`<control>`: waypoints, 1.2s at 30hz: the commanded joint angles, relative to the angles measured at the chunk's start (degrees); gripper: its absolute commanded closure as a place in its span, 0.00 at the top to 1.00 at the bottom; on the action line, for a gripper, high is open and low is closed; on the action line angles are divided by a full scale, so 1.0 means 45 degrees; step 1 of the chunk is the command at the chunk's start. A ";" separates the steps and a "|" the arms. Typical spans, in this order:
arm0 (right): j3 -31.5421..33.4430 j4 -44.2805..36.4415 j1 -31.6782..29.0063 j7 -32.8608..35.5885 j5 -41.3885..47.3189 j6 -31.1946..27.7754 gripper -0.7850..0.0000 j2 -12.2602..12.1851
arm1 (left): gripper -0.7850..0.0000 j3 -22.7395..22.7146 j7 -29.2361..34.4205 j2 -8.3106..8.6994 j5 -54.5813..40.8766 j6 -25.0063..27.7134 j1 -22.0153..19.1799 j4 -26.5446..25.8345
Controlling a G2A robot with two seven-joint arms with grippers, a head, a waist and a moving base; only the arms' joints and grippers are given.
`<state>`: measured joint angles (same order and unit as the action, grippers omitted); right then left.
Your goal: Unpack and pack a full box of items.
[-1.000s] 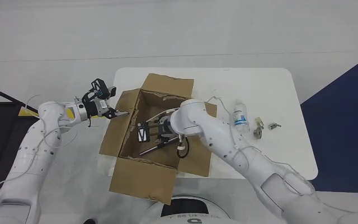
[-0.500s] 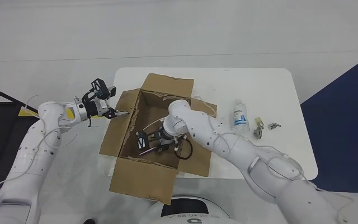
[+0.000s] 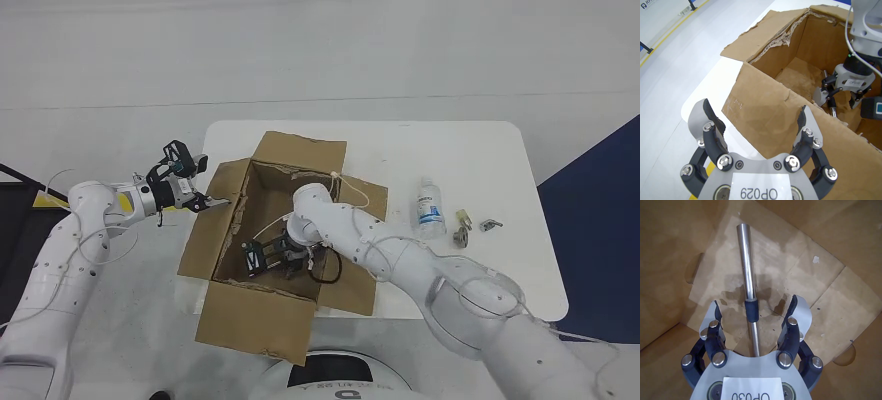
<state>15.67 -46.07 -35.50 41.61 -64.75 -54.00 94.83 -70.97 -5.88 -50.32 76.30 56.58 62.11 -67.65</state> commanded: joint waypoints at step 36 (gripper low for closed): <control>0.0631 -0.1543 0.0290 0.2393 -0.1716 0.3223 0.00 0.0247 | 1.00 0.0000 0.0000 0.0000 0.0000 0.0000 0.0000 0.0000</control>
<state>18.07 -50.52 -33.77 50.74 -71.90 -40.49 96.52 -70.97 -5.88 -50.32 76.30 56.58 62.11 -67.65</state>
